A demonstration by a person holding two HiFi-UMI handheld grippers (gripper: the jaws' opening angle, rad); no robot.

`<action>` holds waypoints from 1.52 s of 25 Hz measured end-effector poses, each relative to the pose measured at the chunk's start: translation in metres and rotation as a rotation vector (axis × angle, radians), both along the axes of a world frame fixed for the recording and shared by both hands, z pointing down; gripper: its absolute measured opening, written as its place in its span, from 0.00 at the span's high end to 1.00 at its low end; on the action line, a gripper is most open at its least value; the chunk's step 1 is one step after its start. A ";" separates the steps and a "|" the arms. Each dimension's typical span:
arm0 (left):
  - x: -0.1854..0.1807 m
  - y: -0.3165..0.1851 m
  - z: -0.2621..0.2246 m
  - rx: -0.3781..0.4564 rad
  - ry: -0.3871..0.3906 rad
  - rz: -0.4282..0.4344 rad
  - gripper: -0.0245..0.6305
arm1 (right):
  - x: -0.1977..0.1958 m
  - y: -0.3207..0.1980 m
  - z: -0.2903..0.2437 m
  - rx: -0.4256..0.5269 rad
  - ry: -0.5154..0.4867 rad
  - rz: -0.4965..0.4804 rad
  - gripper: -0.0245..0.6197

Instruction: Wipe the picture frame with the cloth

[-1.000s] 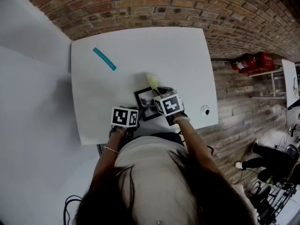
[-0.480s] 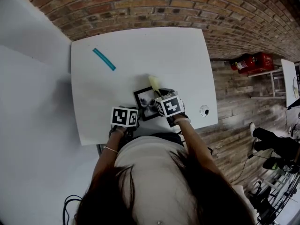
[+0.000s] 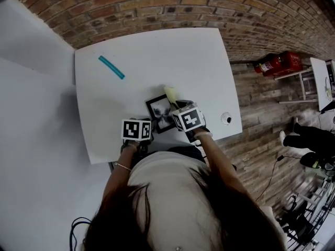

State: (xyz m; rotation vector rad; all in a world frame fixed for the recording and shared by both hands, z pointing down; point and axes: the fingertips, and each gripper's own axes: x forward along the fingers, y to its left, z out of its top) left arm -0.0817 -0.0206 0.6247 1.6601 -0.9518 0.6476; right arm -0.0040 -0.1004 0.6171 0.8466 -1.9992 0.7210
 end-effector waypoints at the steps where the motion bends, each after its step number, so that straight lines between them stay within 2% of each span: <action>1: 0.000 0.000 0.000 0.002 0.000 -0.001 0.78 | 0.000 0.001 0.000 0.001 0.001 0.001 0.89; 38: -0.001 0.000 0.001 0.018 -0.012 -0.023 0.78 | 0.037 0.071 0.003 -0.017 0.006 0.071 0.89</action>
